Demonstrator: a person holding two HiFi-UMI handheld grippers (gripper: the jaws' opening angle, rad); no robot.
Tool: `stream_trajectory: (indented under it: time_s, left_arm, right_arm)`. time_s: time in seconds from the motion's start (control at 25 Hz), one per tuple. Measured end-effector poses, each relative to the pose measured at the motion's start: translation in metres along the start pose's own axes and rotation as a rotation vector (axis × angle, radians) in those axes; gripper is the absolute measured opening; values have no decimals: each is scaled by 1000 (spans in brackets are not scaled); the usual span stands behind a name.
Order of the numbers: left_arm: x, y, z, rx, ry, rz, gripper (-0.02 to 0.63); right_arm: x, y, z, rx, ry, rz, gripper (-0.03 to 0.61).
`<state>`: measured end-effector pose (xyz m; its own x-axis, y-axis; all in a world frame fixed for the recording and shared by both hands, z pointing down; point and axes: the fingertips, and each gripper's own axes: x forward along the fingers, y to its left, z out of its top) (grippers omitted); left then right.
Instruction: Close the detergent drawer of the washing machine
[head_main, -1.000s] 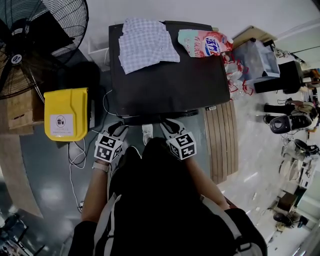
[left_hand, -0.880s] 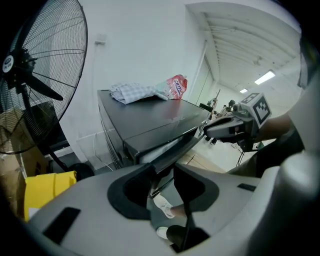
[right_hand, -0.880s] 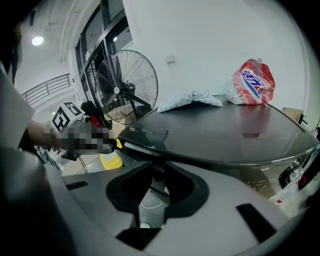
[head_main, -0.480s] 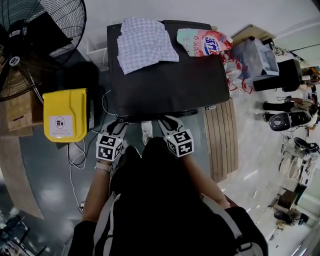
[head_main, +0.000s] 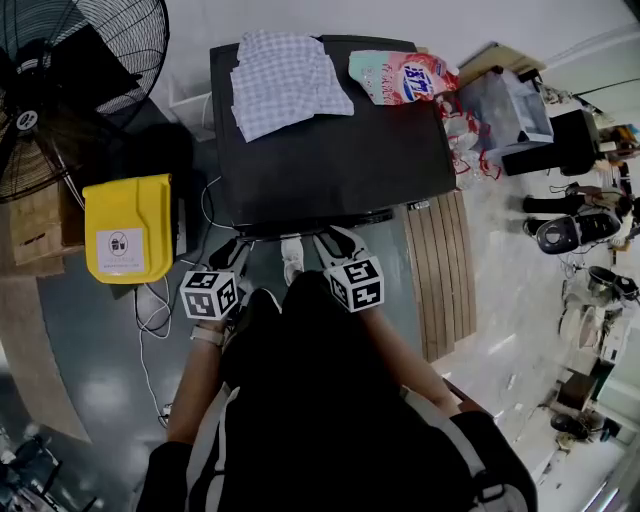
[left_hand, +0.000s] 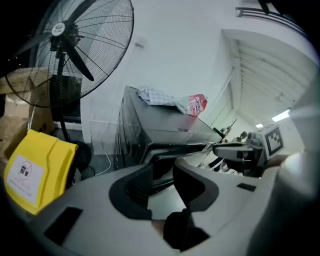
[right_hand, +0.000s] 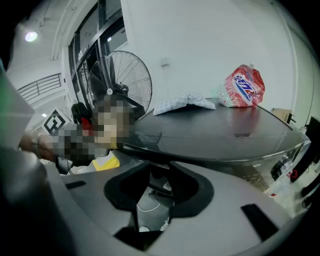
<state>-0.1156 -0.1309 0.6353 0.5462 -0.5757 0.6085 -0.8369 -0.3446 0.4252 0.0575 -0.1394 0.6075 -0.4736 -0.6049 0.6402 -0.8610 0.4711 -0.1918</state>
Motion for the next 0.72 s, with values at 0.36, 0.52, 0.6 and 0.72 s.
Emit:
stream_trajectory:
  time_s: [0.36,0.52,0.6,0.72]
  left_arm:
    - [4,-19,-10,-43,-43,-96,20]
    - [14,-29,-13,-25,-29,-117,12]
    - [19,-33,-13,-19,-24,-123,12]
    - [25,-35,-11,-18,-24,-129,12]
  right_arm:
    - [3,22,-20,-31,34,48,66]
    - [10,29,-24,-53,49,79,48]
    - [13,31,-26,-66,63,94,44]
    - [18,31,-27,-78,73,111,43]
